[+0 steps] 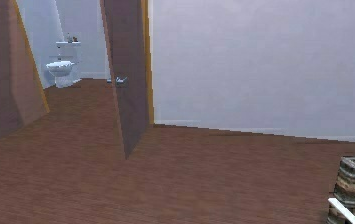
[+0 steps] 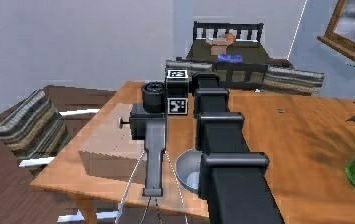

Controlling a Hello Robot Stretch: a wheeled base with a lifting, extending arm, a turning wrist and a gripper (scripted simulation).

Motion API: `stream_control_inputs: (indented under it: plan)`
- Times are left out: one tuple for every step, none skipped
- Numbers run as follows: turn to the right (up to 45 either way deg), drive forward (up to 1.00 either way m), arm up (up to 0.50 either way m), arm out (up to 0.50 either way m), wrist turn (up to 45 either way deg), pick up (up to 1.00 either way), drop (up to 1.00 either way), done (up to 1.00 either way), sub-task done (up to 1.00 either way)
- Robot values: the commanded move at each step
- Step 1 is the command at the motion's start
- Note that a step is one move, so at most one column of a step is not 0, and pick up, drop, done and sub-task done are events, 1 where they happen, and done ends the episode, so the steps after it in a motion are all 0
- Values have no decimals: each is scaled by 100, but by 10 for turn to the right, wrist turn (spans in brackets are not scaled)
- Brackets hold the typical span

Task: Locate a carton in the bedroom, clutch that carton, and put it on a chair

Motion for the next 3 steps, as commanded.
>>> stream_control_inputs:
  plan:
    - [0, 0, 0, 0, 450, 0, 0, 0, 0]
    - [0, 0, 0, 0, 450, 0, 0, 0, 0]
    - [0, 0, 0, 0, 450, 0, 0, 0, 0]
